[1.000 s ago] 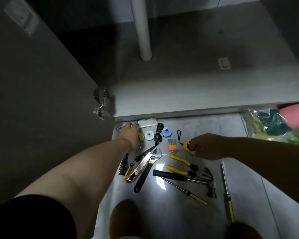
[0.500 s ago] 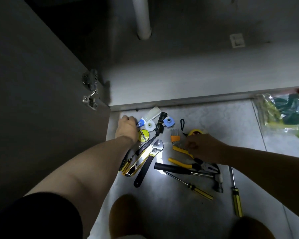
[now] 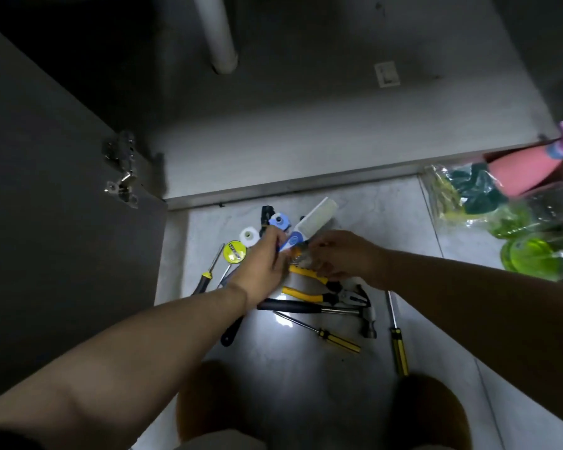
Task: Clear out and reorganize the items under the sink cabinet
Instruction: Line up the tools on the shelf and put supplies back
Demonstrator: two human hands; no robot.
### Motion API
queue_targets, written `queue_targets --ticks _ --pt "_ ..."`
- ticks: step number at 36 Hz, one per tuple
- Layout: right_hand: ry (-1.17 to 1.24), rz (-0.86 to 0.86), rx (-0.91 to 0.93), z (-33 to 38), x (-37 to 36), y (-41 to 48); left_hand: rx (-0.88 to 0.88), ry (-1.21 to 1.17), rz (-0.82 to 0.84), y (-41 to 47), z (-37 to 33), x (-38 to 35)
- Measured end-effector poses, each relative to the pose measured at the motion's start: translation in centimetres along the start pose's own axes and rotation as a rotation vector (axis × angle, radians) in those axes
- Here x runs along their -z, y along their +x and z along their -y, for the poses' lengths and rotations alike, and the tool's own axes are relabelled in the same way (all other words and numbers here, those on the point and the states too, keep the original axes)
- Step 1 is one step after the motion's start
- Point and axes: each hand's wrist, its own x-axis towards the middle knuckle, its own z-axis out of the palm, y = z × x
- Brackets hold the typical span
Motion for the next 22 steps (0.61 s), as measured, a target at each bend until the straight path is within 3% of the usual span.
queue_targets --ticks 3,8,13,22 --pt "0.109 -0.002 -0.054 -0.1 1.6 -1.2 -0.022 -0.131 0.021 0.6 -2.7 -3.7" --pt "0.040 -0.292 -0.074 -1.9 5.4 -2.7 -0.089 -0.265 0.110 1.4 -6.6 -8.7" --pt "0.066 -0.424 -0.189 -6.4 8.8 -6.3 -0.091 -0.152 0.236 2.1 -8.9 -12.5" --pt "0.209 -0.622 -0.351 -16.8 13.6 -10.3 -0.145 0.024 0.237 2.1 -10.1 -14.4"
